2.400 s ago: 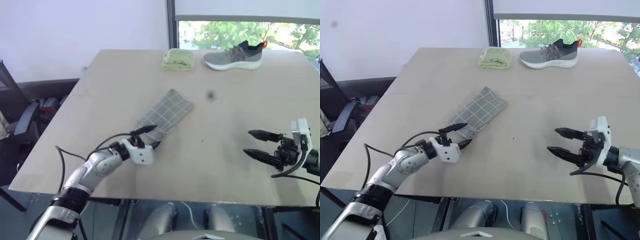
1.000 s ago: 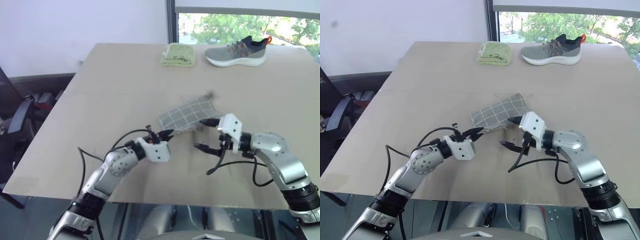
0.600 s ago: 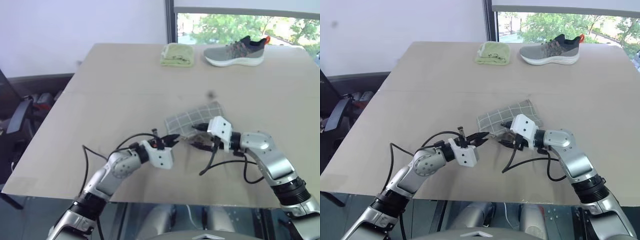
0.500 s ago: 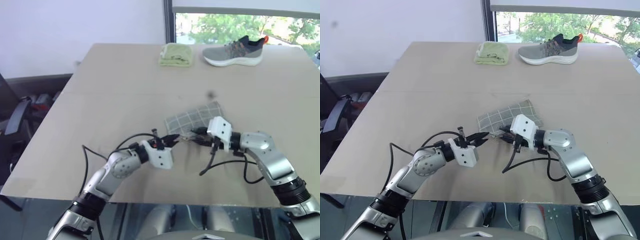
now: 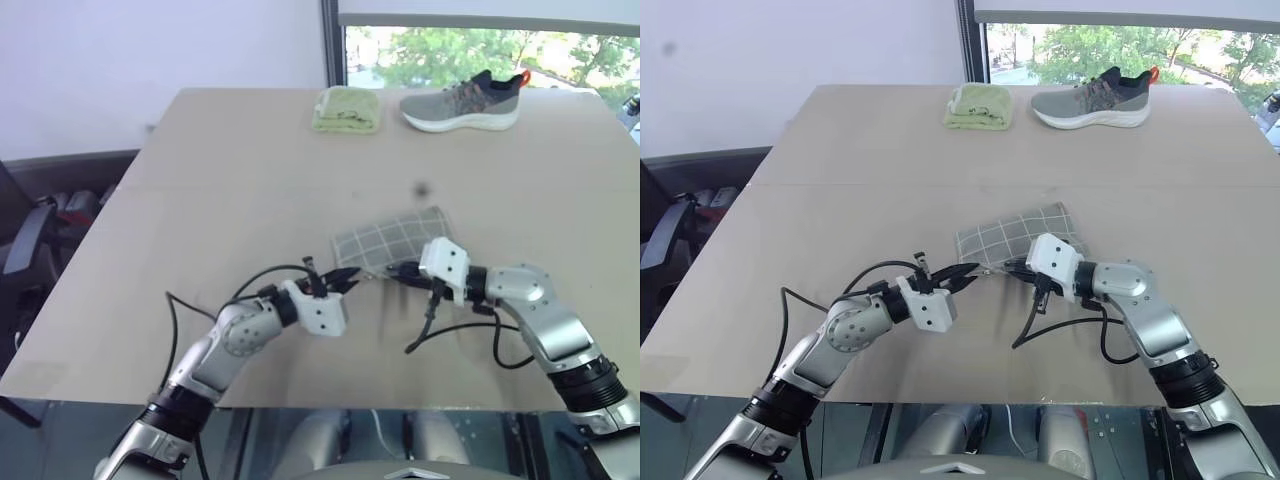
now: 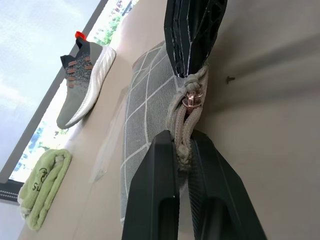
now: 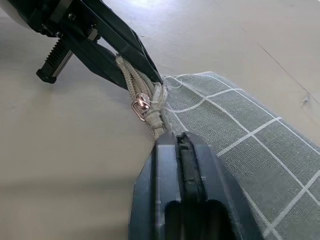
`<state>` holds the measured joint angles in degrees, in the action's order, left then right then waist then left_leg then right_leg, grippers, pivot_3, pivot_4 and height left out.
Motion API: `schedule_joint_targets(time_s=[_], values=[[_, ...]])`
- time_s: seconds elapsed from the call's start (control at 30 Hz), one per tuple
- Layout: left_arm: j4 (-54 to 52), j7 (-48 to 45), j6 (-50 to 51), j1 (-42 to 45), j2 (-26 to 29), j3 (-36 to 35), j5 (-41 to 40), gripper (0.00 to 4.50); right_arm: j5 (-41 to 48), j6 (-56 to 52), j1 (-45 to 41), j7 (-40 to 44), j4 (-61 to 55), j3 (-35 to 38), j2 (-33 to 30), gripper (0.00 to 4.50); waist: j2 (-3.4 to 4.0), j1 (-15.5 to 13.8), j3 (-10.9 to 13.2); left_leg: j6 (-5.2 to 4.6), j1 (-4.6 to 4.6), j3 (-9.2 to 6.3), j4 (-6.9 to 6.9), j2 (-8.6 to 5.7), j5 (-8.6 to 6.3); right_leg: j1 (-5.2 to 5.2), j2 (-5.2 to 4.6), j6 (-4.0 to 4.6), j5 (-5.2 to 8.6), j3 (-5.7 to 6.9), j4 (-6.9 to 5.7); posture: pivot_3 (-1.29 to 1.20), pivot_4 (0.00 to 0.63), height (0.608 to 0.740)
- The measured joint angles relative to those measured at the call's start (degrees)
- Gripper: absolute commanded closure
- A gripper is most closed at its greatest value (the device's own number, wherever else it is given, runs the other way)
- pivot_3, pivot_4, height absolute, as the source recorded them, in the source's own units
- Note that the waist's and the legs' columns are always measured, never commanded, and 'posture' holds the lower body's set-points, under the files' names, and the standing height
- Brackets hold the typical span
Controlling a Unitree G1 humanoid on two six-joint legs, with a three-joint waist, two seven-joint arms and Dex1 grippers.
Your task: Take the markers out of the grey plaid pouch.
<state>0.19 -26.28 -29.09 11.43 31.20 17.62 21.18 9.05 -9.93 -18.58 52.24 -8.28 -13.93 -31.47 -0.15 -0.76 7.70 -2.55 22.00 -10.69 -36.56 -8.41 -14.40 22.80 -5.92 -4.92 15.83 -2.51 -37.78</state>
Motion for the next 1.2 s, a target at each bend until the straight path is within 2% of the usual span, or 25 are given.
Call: schedule_joint_targets(time_s=[0.1, 0.43, 0.6, 0.63, 0.93, 1.2], values=[[0.00, 0.00, -0.01, 0.00, 0.00, -0.12, -0.18, 4.50, 0.32, 0.20, -0.55, -0.03, 0.31, 1.09, 0.19, 1.82, 0.00, 0.05, 0.00, 0.00, -0.01, 0.01, 0.00, 0.00, 0.00, 0.00, 0.00, 0.00, 0.00, -0.01, -0.02, 0.00, 0.150, 0.740], [0.00, -0.30, -0.01, -0.03, 0.02, -0.23, -1.10, 4.50, 0.87, 0.35, 0.68, 2.37, 0.35, 0.05, 0.29, 1.82, 0.00, 0.06, 0.00, 0.00, -0.01, 0.01, -0.01, 0.00, 0.00, 0.00, -0.01, 0.00, 0.00, -0.02, -0.02, 0.00, 0.150, 0.740], [0.00, -0.95, -0.01, -0.33, 0.07, -0.28, -1.14, 4.50, -0.05, 1.54, 0.68, 2.04, 1.14, -0.13, 0.75, 4.13, 0.00, 0.06, 0.00, 0.00, -0.02, 0.01, -0.02, 0.00, 0.00, 0.00, 0.00, 0.00, 0.00, -0.02, -0.05, 0.00, 0.150, 0.740], [0.00, -1.03, -0.01, -0.39, 0.08, -0.29, -1.14, 4.50, 0.15, 1.53, 0.68, 1.97, 1.14, 0.01, 1.00, 4.46, 0.00, 0.06, 0.00, 0.00, -0.01, 0.01, -0.02, 0.00, 0.00, 0.00, 0.00, 0.00, 0.00, -0.01, -0.05, 0.00, 0.150, 0.740], [-0.42, -1.18, -0.01, -0.41, 0.06, -0.41, -1.26, 4.50, 3.28, -0.35, 0.79, 0.77, 0.25, 2.76, 2.21, 4.46, 0.00, 0.04, 0.00, 0.00, -0.01, 0.01, -0.03, 0.00, 0.00, 0.00, 0.00, 0.00, 0.00, -0.02, -0.06, 0.00, 0.150, 0.740], [-2.13, -1.10, 0.73, -0.56, -0.83, -0.43, -2.21, 4.50, 4.21, -0.18, 0.88, -1.89, 2.97, 6.61, 0.20, 4.46, 0.00, 0.02, 0.00, 0.00, -0.01, 0.02, -0.06, -0.01, 0.00, -0.01, 0.00, 0.00, 0.00, -0.02, -0.07, 0.00, 0.150, 0.740]])
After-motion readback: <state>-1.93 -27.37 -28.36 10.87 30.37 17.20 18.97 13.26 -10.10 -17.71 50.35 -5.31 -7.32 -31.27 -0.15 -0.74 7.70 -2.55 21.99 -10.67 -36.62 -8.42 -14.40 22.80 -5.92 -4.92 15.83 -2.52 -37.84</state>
